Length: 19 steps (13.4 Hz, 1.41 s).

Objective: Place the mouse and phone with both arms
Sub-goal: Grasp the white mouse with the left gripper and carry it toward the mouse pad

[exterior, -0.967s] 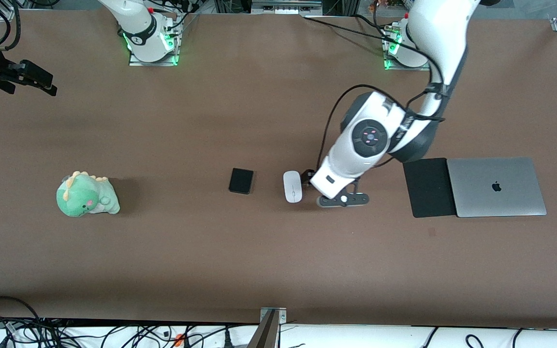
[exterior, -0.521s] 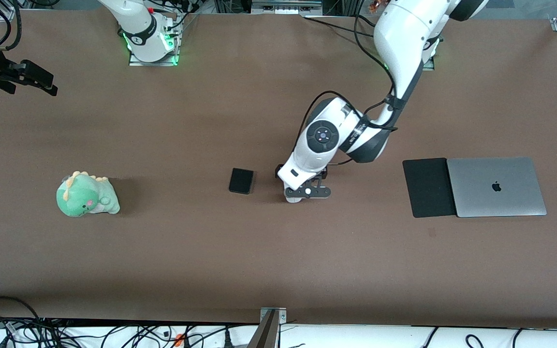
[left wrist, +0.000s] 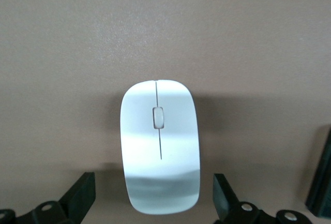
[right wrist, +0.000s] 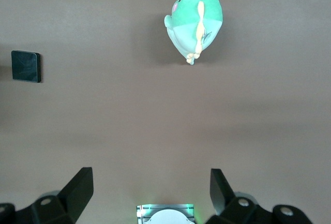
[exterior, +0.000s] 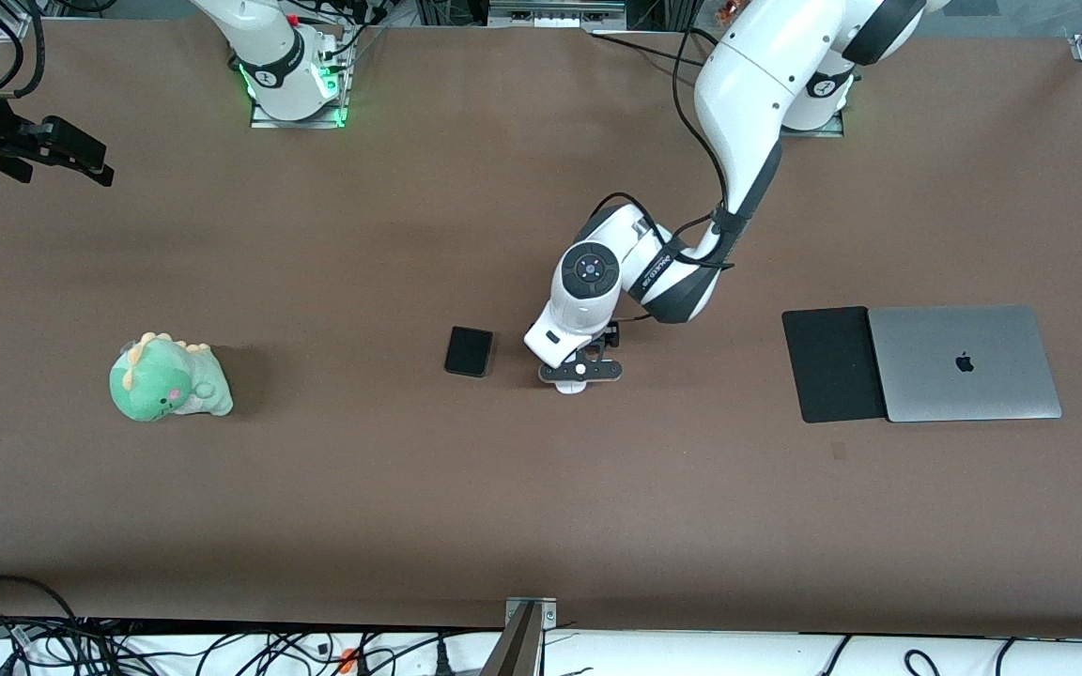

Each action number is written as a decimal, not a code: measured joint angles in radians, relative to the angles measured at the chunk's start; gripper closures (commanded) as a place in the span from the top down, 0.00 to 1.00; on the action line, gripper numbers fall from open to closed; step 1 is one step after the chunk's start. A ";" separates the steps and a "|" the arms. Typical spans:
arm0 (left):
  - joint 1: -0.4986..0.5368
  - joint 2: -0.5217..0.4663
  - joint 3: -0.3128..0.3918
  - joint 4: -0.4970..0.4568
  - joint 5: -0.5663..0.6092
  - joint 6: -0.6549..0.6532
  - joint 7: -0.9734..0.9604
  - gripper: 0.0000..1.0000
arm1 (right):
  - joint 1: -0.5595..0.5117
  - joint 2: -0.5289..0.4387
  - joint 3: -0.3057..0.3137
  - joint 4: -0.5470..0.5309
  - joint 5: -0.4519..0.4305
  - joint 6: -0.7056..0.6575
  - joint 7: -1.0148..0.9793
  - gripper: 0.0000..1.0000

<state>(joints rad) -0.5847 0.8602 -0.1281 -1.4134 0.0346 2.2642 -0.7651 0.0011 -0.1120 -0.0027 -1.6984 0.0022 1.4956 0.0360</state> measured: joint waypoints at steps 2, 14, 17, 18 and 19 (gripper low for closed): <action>0.000 0.005 0.003 0.000 0.000 0.005 -0.001 1.00 | 0.000 0.001 0.001 0.000 0.000 0.000 0.000 1.00; -0.006 0.016 0.005 0.001 0.000 0.011 -0.023 0.60 | 0.009 0.012 0.007 0.000 0.000 -0.005 0.000 1.00; -0.007 0.016 0.006 0.003 0.000 0.011 -0.032 0.55 | 0.014 0.014 0.007 0.000 0.004 -0.005 0.000 1.00; -0.007 0.016 0.006 0.005 0.000 0.011 -0.033 0.55 | 0.014 0.014 0.007 0.000 0.011 -0.005 0.000 1.00; -0.006 0.016 0.007 0.008 0.000 0.012 -0.034 0.56 | 0.014 0.015 0.007 0.000 0.020 -0.005 0.000 1.00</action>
<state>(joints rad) -0.5910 0.8765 -0.1206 -1.4057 0.0349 2.2758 -0.7990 0.0154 -0.0967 0.0040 -1.6986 0.0221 1.4901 0.0360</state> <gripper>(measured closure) 0.374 0.000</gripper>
